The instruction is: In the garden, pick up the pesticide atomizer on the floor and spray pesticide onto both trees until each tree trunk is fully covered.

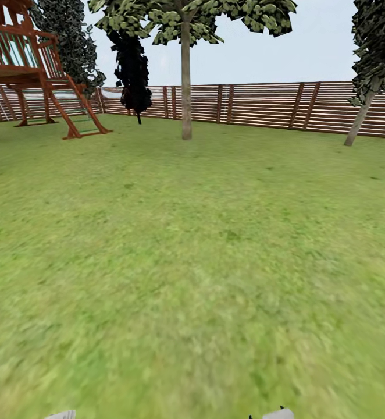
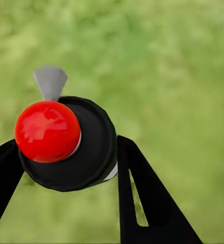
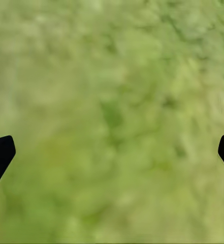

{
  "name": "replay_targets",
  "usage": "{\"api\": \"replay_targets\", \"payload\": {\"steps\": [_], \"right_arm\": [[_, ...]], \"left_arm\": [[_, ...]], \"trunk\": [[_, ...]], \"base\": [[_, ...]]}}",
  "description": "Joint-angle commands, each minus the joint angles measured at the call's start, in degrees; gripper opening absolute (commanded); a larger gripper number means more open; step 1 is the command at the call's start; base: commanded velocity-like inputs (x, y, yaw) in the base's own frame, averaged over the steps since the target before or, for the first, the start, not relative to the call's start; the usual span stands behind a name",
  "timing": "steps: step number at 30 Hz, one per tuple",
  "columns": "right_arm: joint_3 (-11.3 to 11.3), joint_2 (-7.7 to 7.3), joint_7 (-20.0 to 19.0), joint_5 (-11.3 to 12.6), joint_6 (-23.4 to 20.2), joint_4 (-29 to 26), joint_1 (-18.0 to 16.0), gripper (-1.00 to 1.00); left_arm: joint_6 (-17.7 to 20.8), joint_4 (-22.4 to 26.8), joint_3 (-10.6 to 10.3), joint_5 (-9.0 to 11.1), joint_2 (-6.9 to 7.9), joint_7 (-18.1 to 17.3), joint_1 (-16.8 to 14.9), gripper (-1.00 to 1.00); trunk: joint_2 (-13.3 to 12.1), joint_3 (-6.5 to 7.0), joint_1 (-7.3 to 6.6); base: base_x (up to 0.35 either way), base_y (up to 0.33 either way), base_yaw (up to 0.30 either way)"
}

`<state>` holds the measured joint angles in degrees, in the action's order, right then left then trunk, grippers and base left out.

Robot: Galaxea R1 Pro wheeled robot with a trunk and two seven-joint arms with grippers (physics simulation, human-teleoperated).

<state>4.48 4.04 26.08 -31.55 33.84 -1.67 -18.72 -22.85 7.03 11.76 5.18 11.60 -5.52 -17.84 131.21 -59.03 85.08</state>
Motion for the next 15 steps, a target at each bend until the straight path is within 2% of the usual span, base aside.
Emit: {"api": "replay_targets", "payload": {"steps": [1,15], "right_arm": [[0.0,0.00,0.0,0.0,0.0,0.0,0.0,1.00],[0.0,0.00,0.0,0.0,0.0,0.0,0.0,1.00]], "left_arm": [[0.0,0.0,0.0,0.0,0.00,0.0,0.0,-1.00],[0.0,0.0,0.0,0.0,0.00,0.0,0.0,-1.00]], "trunk": [[0.0,0.00,0.00],[0.0,0.00,0.00]], "base": [[0.337,-0.095,0.000],[0.337,-0.095,0.000]]}}
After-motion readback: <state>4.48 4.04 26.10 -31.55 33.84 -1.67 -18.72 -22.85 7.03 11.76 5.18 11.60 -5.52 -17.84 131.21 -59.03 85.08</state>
